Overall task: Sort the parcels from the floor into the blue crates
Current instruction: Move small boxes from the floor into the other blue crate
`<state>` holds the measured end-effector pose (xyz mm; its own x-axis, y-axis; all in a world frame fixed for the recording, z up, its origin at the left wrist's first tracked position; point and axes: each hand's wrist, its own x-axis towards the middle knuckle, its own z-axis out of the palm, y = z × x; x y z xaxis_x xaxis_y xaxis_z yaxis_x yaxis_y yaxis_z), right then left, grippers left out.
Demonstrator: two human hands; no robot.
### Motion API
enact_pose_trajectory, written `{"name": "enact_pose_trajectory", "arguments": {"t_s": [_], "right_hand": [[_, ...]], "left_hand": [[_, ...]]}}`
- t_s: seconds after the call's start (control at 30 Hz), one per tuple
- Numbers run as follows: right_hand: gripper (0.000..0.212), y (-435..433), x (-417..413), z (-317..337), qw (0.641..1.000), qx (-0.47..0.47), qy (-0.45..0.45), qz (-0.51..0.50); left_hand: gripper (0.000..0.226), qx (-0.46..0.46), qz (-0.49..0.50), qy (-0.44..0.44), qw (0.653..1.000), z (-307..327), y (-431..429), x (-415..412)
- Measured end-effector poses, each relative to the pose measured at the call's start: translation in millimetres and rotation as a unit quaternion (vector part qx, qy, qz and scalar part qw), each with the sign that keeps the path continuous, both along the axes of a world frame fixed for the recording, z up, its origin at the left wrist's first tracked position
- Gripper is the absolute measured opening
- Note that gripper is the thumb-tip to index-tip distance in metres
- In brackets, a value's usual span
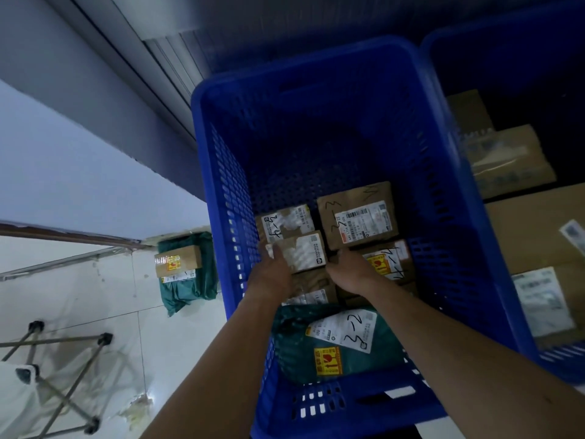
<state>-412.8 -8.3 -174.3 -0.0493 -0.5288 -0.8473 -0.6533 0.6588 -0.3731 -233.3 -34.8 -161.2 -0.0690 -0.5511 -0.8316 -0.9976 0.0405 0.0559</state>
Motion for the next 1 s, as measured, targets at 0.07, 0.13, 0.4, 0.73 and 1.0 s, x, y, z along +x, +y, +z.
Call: {"name": "enact_pose_trajectory", "arguments": {"t_s": [0.07,0.13,0.4,0.73,1.0], "right_hand": [[0.027,7,-5,21,1.000,-0.014,0.003,-0.015],[0.037,16,-9,49,0.999,-0.025,0.007,-0.018],[0.058,43,-30,199,0.997,-0.009,0.034,0.068],[0.061,59,-28,327,0.965,-0.083,0.081,0.237],[0.026,45,14,343,0.927,-0.164,0.133,0.311]], "left_hand": [[0.080,-0.002,-0.035,-0.021,0.999,28,13,-6],[0.077,0.009,-0.052,-0.014,0.999,61,27,-9],[0.048,-0.006,0.046,0.093,0.995,204,64,-12],[0.044,-0.114,0.140,0.112,0.977,324,73,19],[0.050,-0.186,0.208,0.117,0.953,370,79,79]]}}
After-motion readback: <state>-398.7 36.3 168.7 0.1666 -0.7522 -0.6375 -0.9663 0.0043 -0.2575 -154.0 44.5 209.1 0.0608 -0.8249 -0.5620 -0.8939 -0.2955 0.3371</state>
